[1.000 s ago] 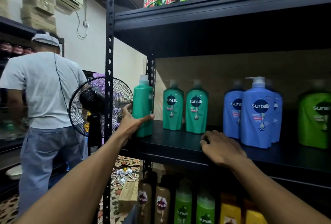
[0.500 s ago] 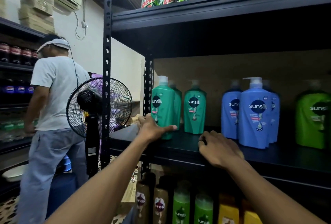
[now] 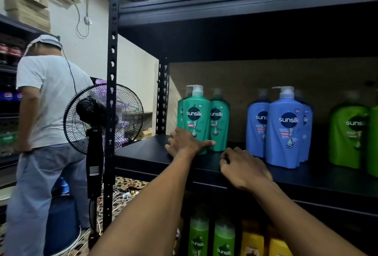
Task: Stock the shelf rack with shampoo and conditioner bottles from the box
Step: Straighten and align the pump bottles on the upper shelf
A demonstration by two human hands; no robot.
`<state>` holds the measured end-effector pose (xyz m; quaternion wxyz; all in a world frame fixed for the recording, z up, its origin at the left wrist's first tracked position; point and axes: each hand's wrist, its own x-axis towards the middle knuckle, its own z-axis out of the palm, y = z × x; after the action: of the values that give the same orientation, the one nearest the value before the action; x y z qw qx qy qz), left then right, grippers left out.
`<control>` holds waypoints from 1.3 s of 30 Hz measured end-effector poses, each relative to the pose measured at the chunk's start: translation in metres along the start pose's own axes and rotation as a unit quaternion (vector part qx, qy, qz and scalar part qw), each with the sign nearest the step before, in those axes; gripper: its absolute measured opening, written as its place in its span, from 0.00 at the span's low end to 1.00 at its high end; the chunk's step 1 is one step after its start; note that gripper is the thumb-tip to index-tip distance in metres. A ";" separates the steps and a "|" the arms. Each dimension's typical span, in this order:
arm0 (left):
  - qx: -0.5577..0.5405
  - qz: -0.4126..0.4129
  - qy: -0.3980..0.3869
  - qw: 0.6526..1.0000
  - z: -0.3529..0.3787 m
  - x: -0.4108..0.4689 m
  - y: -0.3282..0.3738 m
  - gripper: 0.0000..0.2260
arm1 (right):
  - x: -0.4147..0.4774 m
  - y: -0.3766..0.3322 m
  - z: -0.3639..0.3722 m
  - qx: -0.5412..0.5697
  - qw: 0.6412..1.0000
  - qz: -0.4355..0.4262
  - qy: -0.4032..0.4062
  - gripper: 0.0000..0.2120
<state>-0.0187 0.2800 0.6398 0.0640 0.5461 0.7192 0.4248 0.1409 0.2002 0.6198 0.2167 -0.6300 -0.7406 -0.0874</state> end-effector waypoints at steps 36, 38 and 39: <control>0.019 0.024 -0.014 0.999 0.013 0.016 -0.001 0.48 | 0.001 -0.002 -0.001 -0.010 1.000 0.012 0.000 0.19; 0.014 0.024 -0.012 1.000 0.012 0.014 -0.001 0.48 | 0.000 -0.002 -0.001 -0.009 1.000 0.012 -0.001 0.19; 0.012 0.024 -0.012 1.000 0.011 0.014 -0.002 0.48 | 0.000 -0.002 -0.002 -0.008 1.000 0.012 -0.002 0.19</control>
<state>-0.0193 0.2979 0.6366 0.0556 0.5692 0.7099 0.4110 0.1389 0.1993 0.6218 0.2109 -0.6409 -0.7327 -0.0894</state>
